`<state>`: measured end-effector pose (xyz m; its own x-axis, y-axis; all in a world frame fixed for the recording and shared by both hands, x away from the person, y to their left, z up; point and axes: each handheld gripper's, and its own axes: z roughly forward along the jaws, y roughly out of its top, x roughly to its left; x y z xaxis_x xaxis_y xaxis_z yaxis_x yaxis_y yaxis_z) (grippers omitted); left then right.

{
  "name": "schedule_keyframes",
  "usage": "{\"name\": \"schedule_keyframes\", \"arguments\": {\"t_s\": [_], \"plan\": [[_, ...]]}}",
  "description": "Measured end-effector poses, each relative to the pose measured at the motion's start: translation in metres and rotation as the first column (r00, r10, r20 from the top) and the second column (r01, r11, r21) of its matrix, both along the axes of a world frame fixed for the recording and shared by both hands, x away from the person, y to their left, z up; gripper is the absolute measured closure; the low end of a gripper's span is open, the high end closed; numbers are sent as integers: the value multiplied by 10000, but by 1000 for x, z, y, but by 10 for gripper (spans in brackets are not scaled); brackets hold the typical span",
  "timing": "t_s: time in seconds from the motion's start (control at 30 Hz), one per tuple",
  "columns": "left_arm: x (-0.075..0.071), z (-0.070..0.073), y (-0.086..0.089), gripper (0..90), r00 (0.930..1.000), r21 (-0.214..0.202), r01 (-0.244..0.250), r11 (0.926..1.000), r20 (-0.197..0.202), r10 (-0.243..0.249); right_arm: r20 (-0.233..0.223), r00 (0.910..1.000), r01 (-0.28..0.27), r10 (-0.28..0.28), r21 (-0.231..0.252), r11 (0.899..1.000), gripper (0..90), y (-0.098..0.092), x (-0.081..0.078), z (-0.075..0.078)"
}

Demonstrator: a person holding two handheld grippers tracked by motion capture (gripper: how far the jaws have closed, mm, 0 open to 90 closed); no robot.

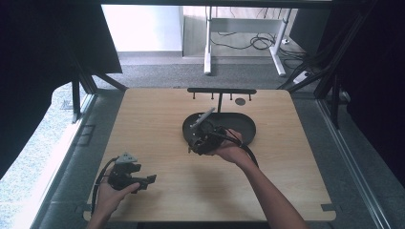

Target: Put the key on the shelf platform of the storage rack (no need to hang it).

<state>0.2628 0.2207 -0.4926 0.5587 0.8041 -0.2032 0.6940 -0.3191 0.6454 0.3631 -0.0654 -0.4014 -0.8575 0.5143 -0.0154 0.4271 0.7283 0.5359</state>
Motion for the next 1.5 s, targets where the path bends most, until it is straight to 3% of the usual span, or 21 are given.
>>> {"name": "schedule_keyframes", "arguments": {"t_s": [0.47,1.0,1.13,1.17,1.23,1.3,1.5], "plan": [[1,-4,-6,200,9986,244,421,9988,-318,-413,-43,10000,-41,40,-136,9999,488,0,2,-3],[1,-5,-8,200,9984,301,450,9985,-346,-440,-92,10000,29,-31,-210,9998,488,0,3,-5],[3,-11,-8,188,9950,469,682,9966,-764,-645,-95,10000,-9,7,-220,9998,488,1,3,-6],[3,-14,-12,179,9905,899,881,9920,-1139,-776,-87,10000,-37,35,-273,9996,488,2,3,-8],[3,-18,-18,182,9877,1394,1030,9849,-1316,-847,-111,9999,-57,54,-285,9996,488,2,3,-9],[3,-19,-22,183,9872,1526,1130,9818,-1295,-935,-103,9999,-78,75,-279,9996,488,2,3,-9],[2,-16,-21,182,9883,1354,1064,9851,-1236,-898,-103,9999,-16,14,-237,9997,488,0,4,-8]]}}
